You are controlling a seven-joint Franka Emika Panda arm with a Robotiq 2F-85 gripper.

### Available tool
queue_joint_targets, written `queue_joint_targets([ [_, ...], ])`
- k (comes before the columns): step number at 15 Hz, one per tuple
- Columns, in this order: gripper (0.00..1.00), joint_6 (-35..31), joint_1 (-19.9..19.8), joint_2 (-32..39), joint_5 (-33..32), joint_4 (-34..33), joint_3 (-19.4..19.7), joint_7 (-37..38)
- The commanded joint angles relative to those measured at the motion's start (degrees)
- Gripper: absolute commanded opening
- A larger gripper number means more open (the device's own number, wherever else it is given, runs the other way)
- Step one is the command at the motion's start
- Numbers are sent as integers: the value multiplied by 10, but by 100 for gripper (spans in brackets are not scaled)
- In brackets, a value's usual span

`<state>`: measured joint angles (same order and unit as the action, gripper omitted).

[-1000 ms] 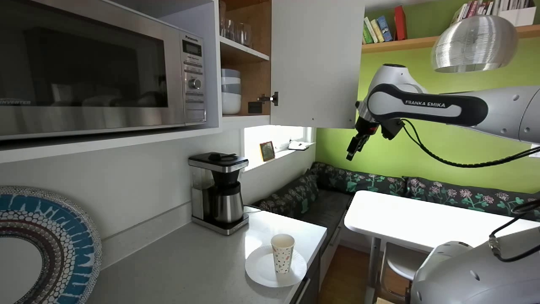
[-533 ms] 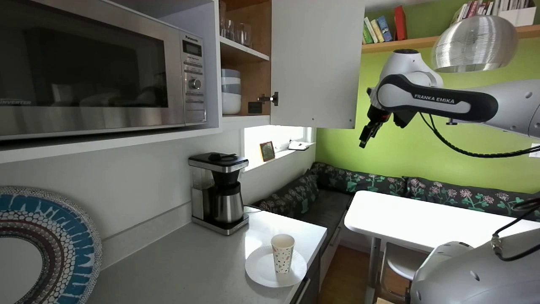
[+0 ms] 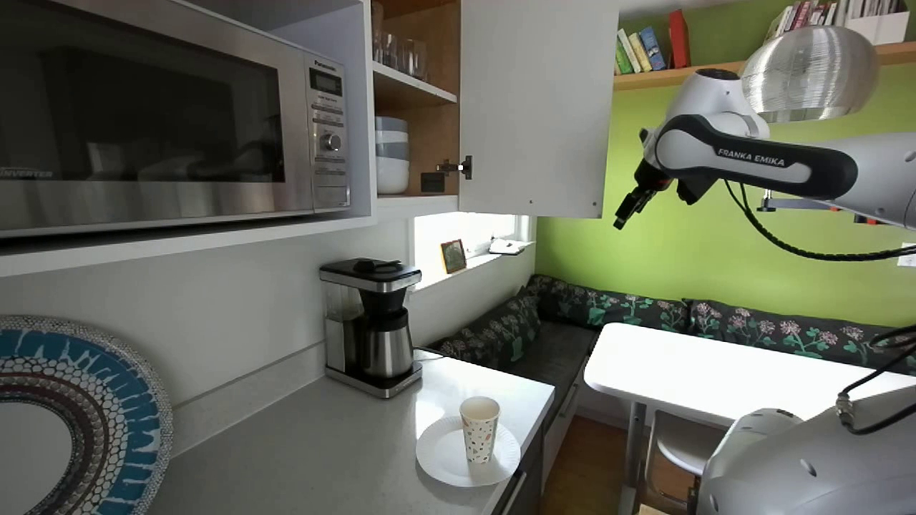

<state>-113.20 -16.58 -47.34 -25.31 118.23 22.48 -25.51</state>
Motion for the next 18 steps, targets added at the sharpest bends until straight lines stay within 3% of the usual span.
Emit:
queue_joint_targets([
  [1, 100, -61, 41, 2, 15, -6, 35, -24],
  [8, 100, -160, 88, 6, 59, -6, 69, -56],
  [18, 100, -186, 142, 6, 145, -4, 96, -104],
])
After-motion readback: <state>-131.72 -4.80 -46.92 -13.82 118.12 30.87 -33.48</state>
